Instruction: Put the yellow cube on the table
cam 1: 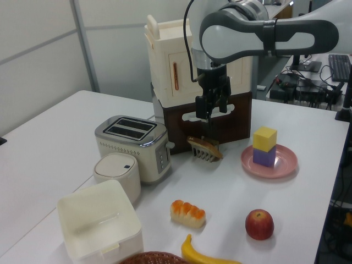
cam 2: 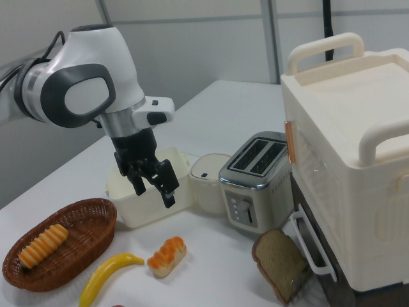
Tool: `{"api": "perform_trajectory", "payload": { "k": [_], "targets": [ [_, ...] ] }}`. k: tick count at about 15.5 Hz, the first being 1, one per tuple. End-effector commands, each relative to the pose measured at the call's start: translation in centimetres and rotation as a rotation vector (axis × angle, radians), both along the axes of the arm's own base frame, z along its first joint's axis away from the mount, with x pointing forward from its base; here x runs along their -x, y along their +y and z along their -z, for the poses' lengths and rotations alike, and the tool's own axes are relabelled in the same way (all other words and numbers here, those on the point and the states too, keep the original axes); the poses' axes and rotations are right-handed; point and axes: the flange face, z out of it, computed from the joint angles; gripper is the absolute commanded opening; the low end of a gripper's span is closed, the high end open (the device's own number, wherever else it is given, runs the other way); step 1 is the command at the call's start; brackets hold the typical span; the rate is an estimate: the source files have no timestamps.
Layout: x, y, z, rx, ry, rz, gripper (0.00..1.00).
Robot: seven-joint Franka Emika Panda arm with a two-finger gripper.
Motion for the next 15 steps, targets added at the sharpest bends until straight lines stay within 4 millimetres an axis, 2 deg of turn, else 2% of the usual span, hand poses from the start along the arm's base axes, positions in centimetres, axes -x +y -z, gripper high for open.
{"api": "perform_trajectory", "payload": {
  "k": [1, 8, 12, 15],
  "targets": [
    [0.3, 0.7, -0.1, -0.012, 0.028, 0.061, 1.00],
    [0.5, 1.4, -0.1, -0.012, 0.037, 0.048, 1.00],
    [0.7, 1.6, 1.0, -0.011, 0.064, 0.041, 1.00],
    [0.9, 3.2, 2.4, -0.009, 0.093, 0.015, 1.00]
  ]
}}
